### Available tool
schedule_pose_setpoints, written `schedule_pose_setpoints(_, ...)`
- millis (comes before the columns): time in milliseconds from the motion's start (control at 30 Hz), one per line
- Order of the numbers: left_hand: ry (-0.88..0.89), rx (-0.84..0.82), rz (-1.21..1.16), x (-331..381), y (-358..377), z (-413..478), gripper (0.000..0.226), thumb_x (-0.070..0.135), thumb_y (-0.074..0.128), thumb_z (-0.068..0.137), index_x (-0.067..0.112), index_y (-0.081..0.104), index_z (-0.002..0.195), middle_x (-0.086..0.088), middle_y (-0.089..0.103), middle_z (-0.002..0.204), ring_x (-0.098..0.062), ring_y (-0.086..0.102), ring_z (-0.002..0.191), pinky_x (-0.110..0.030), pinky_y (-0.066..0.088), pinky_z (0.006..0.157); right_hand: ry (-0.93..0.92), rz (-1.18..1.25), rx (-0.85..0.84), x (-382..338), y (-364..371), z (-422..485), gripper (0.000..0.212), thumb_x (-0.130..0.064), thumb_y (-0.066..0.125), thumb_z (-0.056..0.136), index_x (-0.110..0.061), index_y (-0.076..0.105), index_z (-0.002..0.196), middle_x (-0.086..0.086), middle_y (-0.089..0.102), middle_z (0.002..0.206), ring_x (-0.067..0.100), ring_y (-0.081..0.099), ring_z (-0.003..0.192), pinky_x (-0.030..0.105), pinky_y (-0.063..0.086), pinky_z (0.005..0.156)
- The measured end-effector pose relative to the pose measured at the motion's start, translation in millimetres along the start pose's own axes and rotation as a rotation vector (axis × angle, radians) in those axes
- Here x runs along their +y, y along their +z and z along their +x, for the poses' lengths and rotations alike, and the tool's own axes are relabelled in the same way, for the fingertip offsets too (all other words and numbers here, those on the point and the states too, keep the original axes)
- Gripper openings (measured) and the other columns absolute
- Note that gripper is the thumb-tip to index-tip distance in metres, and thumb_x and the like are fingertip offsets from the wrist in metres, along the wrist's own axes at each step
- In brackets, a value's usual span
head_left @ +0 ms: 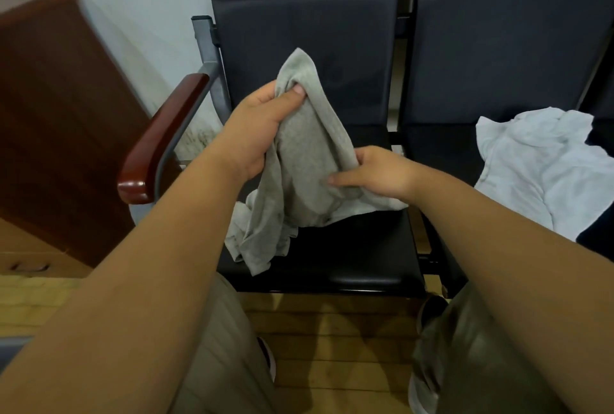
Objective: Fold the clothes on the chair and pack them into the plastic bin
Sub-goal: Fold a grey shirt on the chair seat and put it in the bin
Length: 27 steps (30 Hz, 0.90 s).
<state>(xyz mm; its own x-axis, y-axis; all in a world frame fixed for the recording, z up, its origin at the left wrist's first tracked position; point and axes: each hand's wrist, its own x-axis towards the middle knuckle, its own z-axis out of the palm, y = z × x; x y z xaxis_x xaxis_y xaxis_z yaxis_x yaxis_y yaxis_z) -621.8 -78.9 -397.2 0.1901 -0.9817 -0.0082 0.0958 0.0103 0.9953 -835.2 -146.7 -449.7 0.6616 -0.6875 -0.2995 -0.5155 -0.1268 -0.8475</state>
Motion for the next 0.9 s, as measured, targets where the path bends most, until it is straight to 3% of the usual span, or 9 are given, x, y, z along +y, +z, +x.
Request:
schedule_pose_setpoints(67,0.021,0.088,-0.069,2,-7,-2,0.031,0.030,0.063,0.106,0.012,0.070,0.130,-0.013,0.076,0.122,-0.028,0.074,0.113,-0.043,0.061,0.094,0.054,-0.186,0.047,8,4,9,0.026,-0.044,0.080,0.090,-0.027,0.077,0.109,-0.007,0.078,0.105,0.013,0.074,0.098,0.036,0.058,0.094)
schedule_pose_setpoints(200,0.093,0.344,-0.236,7,-26,-6,0.025,0.031,0.065,0.105,0.016,0.072,0.125,-0.010,0.078,0.119,-0.027,0.075,0.112,-0.048,0.060,0.099,0.150,-0.268,0.117,22,6,18,0.011,-0.030,0.069,0.093,-0.025,0.075,0.101,0.004,0.074,0.102,0.022,0.071,0.093,0.039,0.062,0.079)
schedule_pose_setpoints(267,0.127,0.454,-0.270,5,-37,-9,0.022,0.029,0.065,0.105,0.017,0.074,0.121,-0.009,0.079,0.117,-0.027,0.076,0.111,-0.050,0.059,0.100,0.190,-0.307,0.172,28,3,21,0.012,-0.022,0.063,0.094,-0.024,0.074,0.098,0.007,0.074,0.098,0.026,0.073,0.089,0.040,0.065,0.071)
schedule_pose_setpoints(367,0.129,0.592,-0.250,0,-45,-13,0.020,0.029,0.064,0.106,0.018,0.076,0.116,-0.005,0.080,0.111,-0.023,0.078,0.105,-0.047,0.062,0.097,0.203,-0.325,0.242,29,0,20,0.016,-0.020,0.059,0.096,-0.022,0.075,0.097,0.007,0.074,0.095,0.026,0.073,0.087,0.041,0.066,0.071)
schedule_pose_setpoints(500,0.070,0.684,-0.211,-3,-49,-20,0.017,0.033,0.067,0.103,0.021,0.079,0.105,-0.002,0.082,0.101,-0.022,0.079,0.098,-0.044,0.064,0.092,0.156,-0.284,0.388,26,-7,10,0.024,-0.015,0.052,0.098,-0.024,0.075,0.099,0.003,0.072,0.093,0.020,0.068,0.087,0.031,0.052,0.065)
schedule_pose_setpoints(567,0.045,0.725,-0.130,-2,-52,-23,0.019,0.040,0.072,0.096,0.024,0.081,0.092,-0.001,0.081,0.096,-0.025,0.078,0.099,-0.047,0.062,0.096,0.163,-0.205,0.432,27,-11,2,0.025,-0.015,0.050,0.100,-0.015,0.075,0.100,0.007,0.071,0.091,0.022,0.065,0.083,0.034,0.049,0.066)
schedule_pose_setpoints(633,-0.017,0.741,-0.016,0,-52,-30,0.025,0.050,0.075,0.086,0.025,0.079,0.087,0.004,0.080,0.093,-0.021,0.075,0.097,-0.045,0.060,0.096,0.121,-0.073,0.443,24,-14,-12,0.028,-0.022,0.052,0.098,-0.002,0.071,0.100,0.010,0.068,0.085,0.025,0.061,0.079,0.037,0.047,0.068)
schedule_pose_setpoints(733,-0.123,0.645,0.088,5,-48,-46,0.043,0.059,0.077,0.074,0.029,0.075,0.104,0.008,0.077,0.104,-0.020,0.071,0.102,-0.043,0.056,0.099,0.007,0.166,0.320,8,-17,-48,0.025,-0.026,0.060,0.098,-0.013,0.080,0.100,0.004,0.079,0.096,0.024,0.072,0.091,0.038,0.056,0.082)
schedule_pose_setpoints(900,-0.061,0.455,0.029,28,-38,-86,0.036,0.047,0.079,0.088,0.028,0.076,0.119,0.000,0.079,0.114,-0.025,0.075,0.109,-0.043,0.059,0.097,-0.140,0.138,0.147,-31,-20,-112,0.024,-0.034,0.067,0.100,-0.017,0.082,0.108,0.010,0.080,0.109,0.026,0.075,0.108,0.040,0.058,0.099)
